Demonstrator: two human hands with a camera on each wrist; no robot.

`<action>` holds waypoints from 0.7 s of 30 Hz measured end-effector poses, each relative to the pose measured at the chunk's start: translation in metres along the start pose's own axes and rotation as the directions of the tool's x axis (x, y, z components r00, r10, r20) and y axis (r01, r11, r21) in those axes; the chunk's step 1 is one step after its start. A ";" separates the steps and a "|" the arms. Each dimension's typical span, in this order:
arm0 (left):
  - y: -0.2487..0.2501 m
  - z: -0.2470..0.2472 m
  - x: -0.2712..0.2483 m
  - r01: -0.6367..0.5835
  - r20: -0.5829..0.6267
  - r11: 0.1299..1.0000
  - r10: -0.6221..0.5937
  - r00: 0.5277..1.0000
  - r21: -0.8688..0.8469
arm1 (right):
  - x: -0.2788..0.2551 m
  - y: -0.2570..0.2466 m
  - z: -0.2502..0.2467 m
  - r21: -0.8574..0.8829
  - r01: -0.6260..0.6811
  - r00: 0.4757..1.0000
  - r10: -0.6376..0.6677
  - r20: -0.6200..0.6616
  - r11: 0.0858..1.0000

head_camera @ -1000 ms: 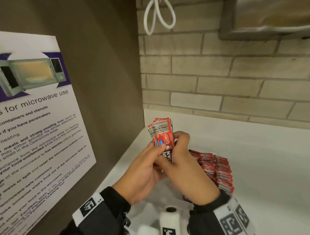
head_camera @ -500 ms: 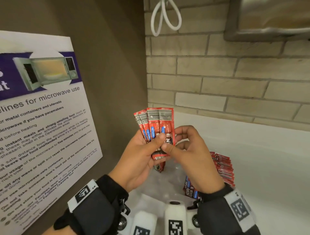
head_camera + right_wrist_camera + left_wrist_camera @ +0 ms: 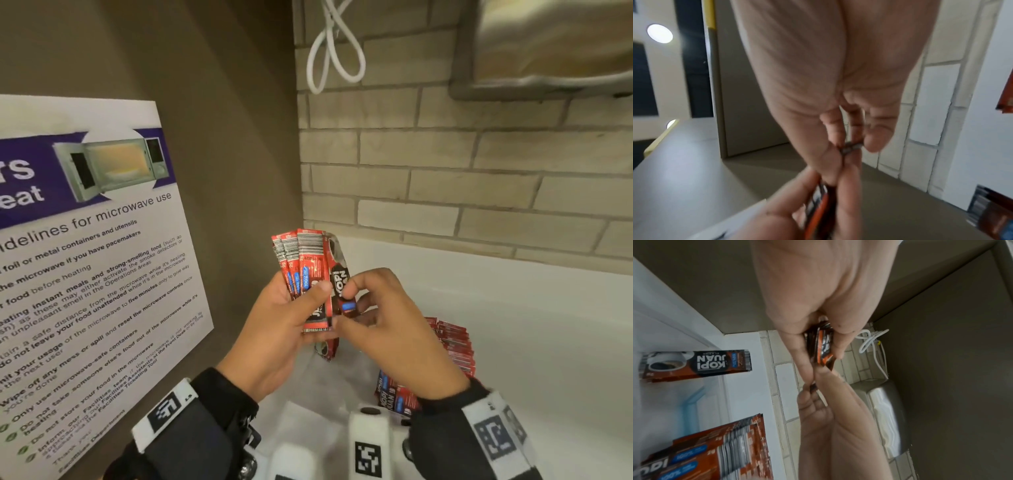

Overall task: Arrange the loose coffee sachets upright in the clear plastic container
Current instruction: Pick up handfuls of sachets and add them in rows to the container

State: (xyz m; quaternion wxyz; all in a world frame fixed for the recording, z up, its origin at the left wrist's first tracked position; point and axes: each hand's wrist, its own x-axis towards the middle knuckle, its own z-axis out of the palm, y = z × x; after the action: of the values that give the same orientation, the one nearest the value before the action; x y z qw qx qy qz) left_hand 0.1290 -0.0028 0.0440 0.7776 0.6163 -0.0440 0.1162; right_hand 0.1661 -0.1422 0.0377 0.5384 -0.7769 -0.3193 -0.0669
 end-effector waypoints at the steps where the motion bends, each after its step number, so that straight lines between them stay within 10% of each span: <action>1: 0.000 -0.002 0.001 0.002 -0.012 1.000 -0.002 1.000 0.007 | -0.001 -0.002 -0.004 0.052 -0.022 0.999 0.020 0.046 0.998; 17: 0.000 0.000 -0.005 -0.118 -0.063 0.983 0.128 0.990 0.143 | 0.000 -0.020 -0.004 0.707 -0.139 0.928 0.340 -0.150 0.693; 21: 0.013 -0.019 0.001 -0.228 -0.023 0.857 0.269 0.963 0.462 | -0.008 -0.022 -0.003 0.470 -0.173 0.939 0.289 -0.187 0.865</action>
State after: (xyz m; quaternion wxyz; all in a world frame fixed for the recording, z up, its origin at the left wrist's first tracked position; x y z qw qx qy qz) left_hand 0.1255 0.0183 0.0523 0.5912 0.7646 -0.0608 0.2492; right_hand 0.1479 -0.1430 0.0529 0.7425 -0.6503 -0.1590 -0.0243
